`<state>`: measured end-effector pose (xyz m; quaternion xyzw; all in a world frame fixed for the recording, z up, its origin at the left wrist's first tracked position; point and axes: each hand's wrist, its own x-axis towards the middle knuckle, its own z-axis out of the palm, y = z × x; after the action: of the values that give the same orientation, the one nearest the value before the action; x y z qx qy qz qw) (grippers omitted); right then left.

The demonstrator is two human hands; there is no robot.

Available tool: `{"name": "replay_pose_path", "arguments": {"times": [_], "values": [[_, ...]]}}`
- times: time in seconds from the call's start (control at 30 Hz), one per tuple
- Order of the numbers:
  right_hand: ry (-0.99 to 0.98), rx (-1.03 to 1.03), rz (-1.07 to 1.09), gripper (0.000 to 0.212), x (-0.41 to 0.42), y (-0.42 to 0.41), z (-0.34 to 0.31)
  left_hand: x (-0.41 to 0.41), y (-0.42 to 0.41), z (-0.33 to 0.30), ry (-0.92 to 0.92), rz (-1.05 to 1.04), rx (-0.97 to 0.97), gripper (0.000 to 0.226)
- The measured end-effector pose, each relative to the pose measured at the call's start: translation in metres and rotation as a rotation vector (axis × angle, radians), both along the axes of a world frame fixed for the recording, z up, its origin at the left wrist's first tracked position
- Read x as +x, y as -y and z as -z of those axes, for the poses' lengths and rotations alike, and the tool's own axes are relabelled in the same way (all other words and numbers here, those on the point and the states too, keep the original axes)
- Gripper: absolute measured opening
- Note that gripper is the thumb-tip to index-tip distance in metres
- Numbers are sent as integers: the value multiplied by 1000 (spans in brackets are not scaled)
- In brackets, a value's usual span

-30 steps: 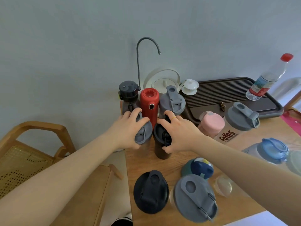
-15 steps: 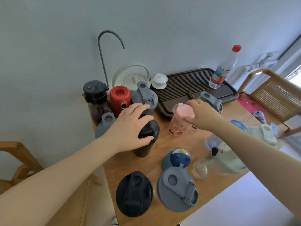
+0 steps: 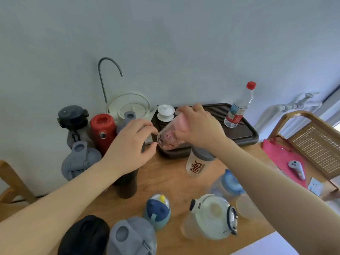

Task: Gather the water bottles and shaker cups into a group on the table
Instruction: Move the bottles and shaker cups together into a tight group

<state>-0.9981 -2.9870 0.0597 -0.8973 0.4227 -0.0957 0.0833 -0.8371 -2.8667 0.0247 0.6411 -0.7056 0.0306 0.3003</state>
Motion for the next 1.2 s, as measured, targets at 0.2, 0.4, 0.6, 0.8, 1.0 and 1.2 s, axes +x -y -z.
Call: {"name": "replay_pose_path", "arguments": {"times": [0.2, 0.4, 0.6, 0.8, 1.0, 1.2], "values": [[323, -91, 156, 71, -80, 34, -49, -63, 53, -9, -40, 19, 257, 47], [272, -66, 324, 69, -143, 50, -13, -118, 111, 8, 148, 44, 616, 95], [94, 51, 336, 72, -160, 60, 26, -150, 133, 29, 436, -46, 682, 93], [47, 100, 249, 71, -148, 67, 40, -136, 125, 33, 397, -59, 601, 81], [-99, 187, 41, 67, -102, 61, 55, -74, 89, 17, 481, 14, 619, 82], [-226, 195, -101, 67, -55, 37, 71, -50, 52, 20, 555, 72, 707, 83]]}}
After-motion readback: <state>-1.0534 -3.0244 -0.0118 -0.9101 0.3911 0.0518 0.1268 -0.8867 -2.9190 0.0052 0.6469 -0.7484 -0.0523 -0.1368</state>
